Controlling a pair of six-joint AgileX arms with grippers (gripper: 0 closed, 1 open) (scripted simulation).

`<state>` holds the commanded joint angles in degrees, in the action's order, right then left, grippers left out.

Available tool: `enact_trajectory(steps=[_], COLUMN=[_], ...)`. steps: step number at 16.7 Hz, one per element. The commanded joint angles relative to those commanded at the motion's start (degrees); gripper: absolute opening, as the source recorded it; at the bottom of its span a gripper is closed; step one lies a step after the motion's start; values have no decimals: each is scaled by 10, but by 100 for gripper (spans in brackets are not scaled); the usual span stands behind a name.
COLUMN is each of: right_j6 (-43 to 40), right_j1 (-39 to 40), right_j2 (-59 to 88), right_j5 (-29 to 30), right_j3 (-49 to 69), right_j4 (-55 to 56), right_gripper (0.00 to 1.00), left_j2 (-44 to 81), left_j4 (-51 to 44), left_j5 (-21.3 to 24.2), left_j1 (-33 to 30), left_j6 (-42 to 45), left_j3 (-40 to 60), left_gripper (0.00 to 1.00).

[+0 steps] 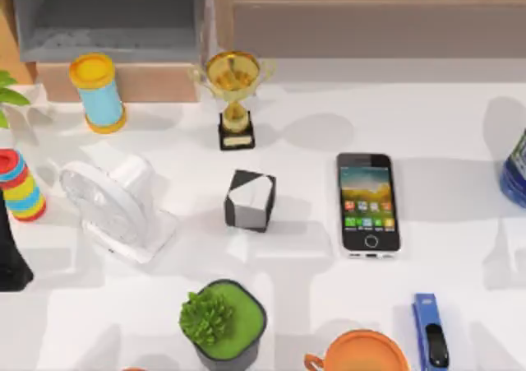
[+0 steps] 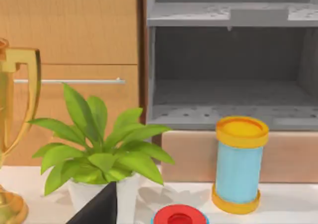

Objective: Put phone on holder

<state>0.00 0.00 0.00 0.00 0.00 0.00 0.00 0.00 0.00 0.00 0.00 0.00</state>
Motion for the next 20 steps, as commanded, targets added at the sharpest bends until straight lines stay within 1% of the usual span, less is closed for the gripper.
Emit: enact_trajectory(steps=[3, 5, 9, 13, 20], right_j6=[2, 13, 53, 107, 209], right_j1=[2, 10, 44, 93, 191], right_j2=[5, 34, 164, 384, 850], right_j5=[0, 1, 5, 10, 9], right_j3=[6, 35, 164, 355, 722], right_j4=[-4, -23, -100, -214, -424], right_gripper=[100, 100, 100, 100, 100], left_j2=[0, 0, 0, 0, 0], left_j4=[0, 0, 0, 0, 0], left_j5=[0, 0, 0, 0, 0], left_j1=[0, 0, 0, 0, 0], left_j6=[0, 0, 0, 0, 0], left_j3=[0, 0, 0, 0, 0], left_gripper=[100, 100, 100, 100, 100])
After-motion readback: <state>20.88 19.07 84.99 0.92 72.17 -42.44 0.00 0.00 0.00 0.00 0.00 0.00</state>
